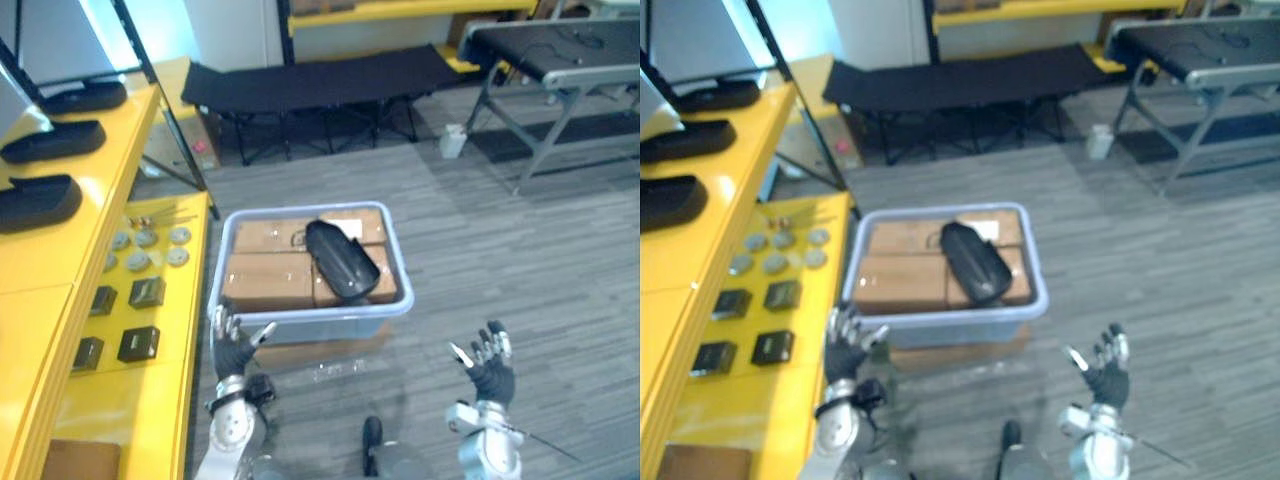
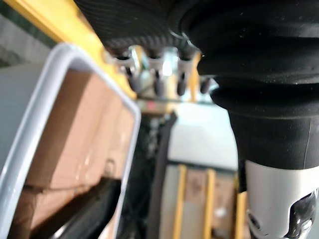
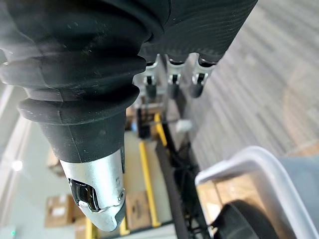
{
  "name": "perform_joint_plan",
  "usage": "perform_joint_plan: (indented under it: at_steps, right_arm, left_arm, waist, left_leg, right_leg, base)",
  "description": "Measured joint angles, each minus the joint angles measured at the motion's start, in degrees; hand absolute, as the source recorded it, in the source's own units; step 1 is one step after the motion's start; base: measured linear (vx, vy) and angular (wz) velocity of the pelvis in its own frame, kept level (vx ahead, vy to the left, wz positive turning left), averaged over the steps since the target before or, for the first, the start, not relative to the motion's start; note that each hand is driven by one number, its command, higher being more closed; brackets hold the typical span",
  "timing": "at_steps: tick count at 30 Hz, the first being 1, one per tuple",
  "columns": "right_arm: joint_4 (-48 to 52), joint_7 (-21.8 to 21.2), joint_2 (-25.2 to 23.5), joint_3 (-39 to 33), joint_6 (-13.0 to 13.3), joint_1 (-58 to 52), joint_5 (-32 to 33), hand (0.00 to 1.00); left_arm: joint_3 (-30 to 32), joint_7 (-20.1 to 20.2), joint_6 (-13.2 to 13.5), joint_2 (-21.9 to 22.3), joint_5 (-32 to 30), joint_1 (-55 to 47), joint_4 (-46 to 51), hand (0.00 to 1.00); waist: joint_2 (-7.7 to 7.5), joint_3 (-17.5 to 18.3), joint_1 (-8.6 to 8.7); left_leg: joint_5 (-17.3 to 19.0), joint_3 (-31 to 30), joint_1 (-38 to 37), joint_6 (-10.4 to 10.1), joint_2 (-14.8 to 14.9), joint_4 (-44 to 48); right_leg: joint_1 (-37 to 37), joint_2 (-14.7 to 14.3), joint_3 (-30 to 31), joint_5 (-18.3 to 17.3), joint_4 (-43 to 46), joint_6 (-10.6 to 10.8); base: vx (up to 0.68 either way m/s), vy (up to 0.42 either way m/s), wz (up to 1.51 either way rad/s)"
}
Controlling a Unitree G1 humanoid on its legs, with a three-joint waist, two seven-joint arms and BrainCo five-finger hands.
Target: Walk over and take plastic housings, then place them on the shelf
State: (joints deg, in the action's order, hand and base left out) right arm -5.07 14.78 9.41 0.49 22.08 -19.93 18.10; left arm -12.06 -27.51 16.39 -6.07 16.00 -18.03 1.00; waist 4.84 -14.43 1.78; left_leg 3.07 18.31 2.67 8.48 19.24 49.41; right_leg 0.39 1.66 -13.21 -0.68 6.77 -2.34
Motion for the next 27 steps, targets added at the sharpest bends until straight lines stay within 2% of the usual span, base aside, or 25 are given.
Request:
perform_joint_plan:
  at_steps: [1,2,3,4,5,6,7,8,11,12,13,14,15,16,17,18,19,20,21,22,23,24,25,26,27]
  right_arm:
    - [-0.15,-0.11,0.14,-0.28,-0.07,0.29,-0.42,0.00]
    - [-0.50,-0.11,0.72,-0.48,-0.44,0.29,-0.35,0.00]
    - [-0.59,-0.11,1.65,-0.10,-1.26,0.59,-0.43,0.00]
    - [-0.61,-0.02,1.71,0.19,-1.69,0.96,-0.83,0.00]
    - [-0.68,0.04,1.96,0.41,-1.83,1.30,-0.88,0.00]
    - [-0.36,0.16,2.79,1.06,-1.90,2.41,-0.91,0.00]
    - [-0.99,0.22,2.10,2.28,-2.13,4.05,-1.03,0.00]
    - [-1.44,0.35,1.76,3.85,-2.25,4.24,-2.09,0.00]
    - [-2.04,0.24,2.01,4.34,-2.26,5.25,-1.86,0.00]
    - [-2.05,0.27,1.96,4.37,-2.27,5.57,-1.24,0.00]
    - [-2.12,0.46,1.77,4.37,-2.32,5.55,-0.79,0.00]
    - [-2.15,0.55,1.55,4.38,-2.39,5.62,-0.78,0.00]
    - [-2.31,0.72,1.18,4.46,-2.70,5.80,-0.78,0.00]
    - [-3.21,1.51,0.22,4.92,-2.87,6.11,-0.91,0.00]
    - [-3.88,2.08,-0.79,5.27,-2.90,6.07,-0.92,0.00]
    - [-3.96,2.38,-1.06,5.47,-2.90,6.08,-0.99,0.00]
    - [-3.91,2.87,-1.28,5.67,-2.79,6.26,-1.05,0.00]
    - [-3.86,3.34,-1.31,5.21,-2.72,6.73,-2.54,0.00]
    - [-3.80,3.74,-1.30,4.94,-2.72,6.69,-3.28,0.00]
    - [-3.14,4.10,-1.31,4.53,-2.72,6.82,-3.28,0.00]
    - [-0.59,4.20,-1.32,3.51,-2.66,6.65,-3.31,0.00]
    - [0.40,4.29,-1.33,3.27,-2.64,6.23,-3.32,0.00]
    - [1.45,4.16,-1.29,2.32,-2.71,5.67,-3.24,0.00]
    - [1.42,4.09,-1.19,2.14,-2.79,5.90,-3.22,0.00]
    - [2.23,3.93,-0.40,1.10,-2.81,7.38,-3.22,0.00]
  left_arm:
    - [0.89,1.35,0.00,-0.10,0.58,-1.36,0.36,0.00]
    - [0.79,1.80,-0.22,0.11,1.56,-1.92,0.48,0.00]
    - [0.80,2.78,-0.39,0.39,2.13,-2.88,1.56,0.00]
    - [0.79,3.82,-0.53,0.47,2.11,-3.56,3.08,0.00]
    - [0.79,4.09,-0.54,0.64,2.11,-3.80,3.75,0.00]
    - [1.14,4.23,-0.39,2.22,2.08,-4.49,5.02,0.00]
    - [1.68,4.33,-0.23,2.08,2.09,-4.51,5.57,0.00]
    - [2.61,4.37,-0.30,1.49,2.01,-4.18,4.82,0.00]
    - [2.35,4.74,-0.66,2.09,2.04,-3.99,4.74,0.00]
    - [2.61,5.37,-0.54,2.03,2.06,-3.80,5.22,0.00]
    - [2.89,5.58,-0.50,1.97,2.00,-3.62,6.29,0.00]
    - [3.09,5.59,-0.39,1.95,1.96,-3.46,6.83,0.00]
    - [3.45,5.47,-0.25,2.02,1.91,-2.94,7.13,0.00]
    - [3.87,5.13,-0.24,1.57,1.72,-2.51,7.17,0.00]
    - [4.11,5.00,-0.19,1.35,1.49,-2.29,7.20,0.00]
    - [4.14,4.89,-0.17,1.20,1.48,-2.26,7.36,0.00]
    - [4.34,4.34,-0.09,0.55,1.50,-2.14,7.73,0.00]
    - [4.59,3.78,0.05,-0.49,1.51,-0.56,8.24,0.00]
    - [4.76,3.57,0.07,-0.73,1.60,-0.03,8.23,0.00]
    - [4.97,3.34,0.07,-1.03,1.62,0.38,8.21,0.00]
    - [5.16,2.92,0.23,-1.73,1.65,0.59,8.22,0.00]
    - [5.25,2.78,0.25,-2.36,1.71,0.53,8.22,0.00]
    - [5.95,2.66,0.19,-3.01,2.09,0.66,7.59,0.00]
    - [6.16,2.63,0.19,-2.61,2.12,0.64,7.37,0.00]
    - [6.66,2.50,0.18,-0.61,2.20,0.34,7.02,0.00]
  waist:
    - [-0.37,-0.42,-0.43]
    - [0.19,-0.32,-0.42]
    - [0.46,-0.40,-0.58]
    - [0.42,-0.43,-0.72]
    - [0.44,-0.42,-1.03]
    - [2.71,-0.25,-2.04]
    - [2.09,-1.67,-3.14]
    - [-0.73,-2.13,-3.25]
    - [-2.01,-1.67,-3.81]
    - [-2.84,-1.54,-3.92]
    - [-3.67,-1.81,-3.82]
    - [-4.39,-2.07,-3.63]
    - [-4.91,-2.42,-3.52]
    - [-5.15,-2.83,-3.15]
    - [-5.33,-3.23,-2.80]
    - [-5.20,-3.22,-2.80]
    - [-4.97,-3.03,-2.52]
    - [-4.93,-3.17,-2.50]
    - [-4.83,-3.24,-2.60]
    - [-4.91,-3.20,-2.57]
    - [-5.05,-3.11,-2.43]
    - [-5.48,-2.97,-2.35]
    - [-6.07,-2.86,-1.92]
    - [-5.85,-2.88,-2.12]
    - [-4.14,-2.74,-2.68]
  left_leg:
    - [3.96,-2.72,0.43,-5.69,-2.46,0.84]
    - [6.38,-3.71,0.54,-6.65,-4.10,-1.12]
    - [10.93,-3.82,1.49,-8.15,-7.43,-5.56]
    - [13.41,-3.26,2.87,-9.03,-10.86,-11.75]
    - [13.50,-2.82,2.85,-9.09,-12.51,-16.52]
    - [13.92,-2.11,2.50,-8.10,-12.29,-28.19]
    - [11.42,-1.34,2.19,-8.08,-12.04,-27.15]
    - [12.03,-0.51,2.22,-8.38,-13.00,-25.58]
    - [12.17,-0.10,2.73,-8.06,-13.49,-26.74]
    - [12.40,0.02,3.03,-7.34,-14.26,-27.23]
    - [13.06,-0.25,2.94,-6.59,-15.14,-27.64]
    - [13.18,-0.22,2.70,-6.63,-15.61,-27.92]
    - [13.37,-0.23,2.33,-6.42,-15.91,-27.96]
    - [13.30,-0.53,0.89,-6.57,-15.61,-27.97]
    - [13.05,-0.63,-1.25,-7.18,-14.93,-27.79]
    - [13.05,-0.79,-1.81,-7.20,-14.64,-27.85]
    - [13.04,-1.86,-1.77,-7.20,-13.91,-27.77]
    - [13.02,-3.71,-1.31,-7.25,-12.66,-27.88]
    - [13.02,-4.15,-1.04,-7.25,-12.14,-27.89]
    - [13.12,-5.78,-0.70,-7.43,-11.70,-27.71]
    - [14.27,-7.63,-0.68,-9.86,-10.70,-26.79]
    - [15.17,-8.89,-0.81,-11.52,-10.76,-26.45]
    - [17.42,-11.83,-1.15,-15.42,-10.46,-25.57]
    - [17.44,-12.09,-1.23,-15.47,-9.99,-25.49]
    - [17.00,-13.35,-1.08,-16.06,-7.82,-26.00]
  right_leg:
    - [-1.73,1.14,0.09,-0.18,3.16,1.52]
    - [-1.72,1.04,0.25,-0.49,3.18,1.19]
    - [-2.46,1.37,0.73,-0.66,2.81,0.88]
    - [-2.66,1.44,0.69,-0.65,0.02,0.82]
    - [-2.48,1.13,0.51,-0.65,-2.16,0.87]
    - [-3.50,-1.51,-0.45,-1.57,-0.57,0.41]
    - [-5.96,-0.09,-0.51,-3.99,9.98,-0.94]
    - [-5.09,1.75,-0.32,-8.03,11.43,2.44]
    - [-6.16,1.50,0.46,-7.73,10.04,2.65]
    - [-7.01,2.14,0.66,-8.42,10.93,3.29]
    - [-8.07,3.57,0.23,-9.74,13.99,4.53]
    - [-9.66,4.41,0.08,-9.53,18.38,4.90]
    - [-13.25,6.28,0.03,-9.34,26.04,5.23]
    - [-16.57,8.25,-0.65,-8.80,34.44,5.87]
    - [-16.14,9.06,-1.27,-10.34,35.41,3.54]
    - [-16.16,9.32,-1.27,-10.85,34.36,2.75]
    - [-16.18,9.29,-1.16,-10.93,30.90,2.66]
    - [-16.32,9.14,-0.72,-10.50,22.68,3.06]
    - [-16.48,9.17,-0.07,-9.91,19.43,3.86]
    - [-16.62,9.18,2.34,-8.06,15.14,4.32]
    - [-15.94,8.97,7.29,-2.83,9.67,4.55]
    - [-15.22,9.24,9.06,1.28,8.17,5.05]
    - [-12.69,9.48,10.44,4.61,7.98,10.50]
    - [-12.25,9.11,10.14,3.91,7.75,10.86]
    - [-11.66,7.27,8.71,3.44,6.48,10.43]
  base:
    - [0.11,0.012,-0.32]
    - [0.08,0.044,-0.23]
    - [0.03,0.037,-0.06]
    - [0.01,0.044,-0.07]
    - [-0.01,0.022,-0.20]
    - [0.00,-0.005,-0.50]
    - [0.06,-0.048,-0.48]
    - [0.08,-0.064,-0.24]
    - [0.08,0.004,-0.11]
    - [0.17,0.062,-0.04]
    - [0.17,0.051,0.04]
    - [0.15,0.045,0.10]
    - [0.16,0.048,0.19]
    - [0.23,0.025,0.29]
    - [0.30,-0.006,0.30]
    - [0.28,-0.059,0.30]
    - [0.32,-0.123,0.44]
    - [0.26,-0.139,0.49]
    - [0.27,-0.159,0.48]
    - [0.28,-0.226,0.51]
    - [0.28,-0.252,0.56]
    - [0.37,-0.420,0.87]
    - [0.20,-0.269,0.59]
    - [0.22,-0.323,0.43]
    - [0.19,-0.239,0.14]
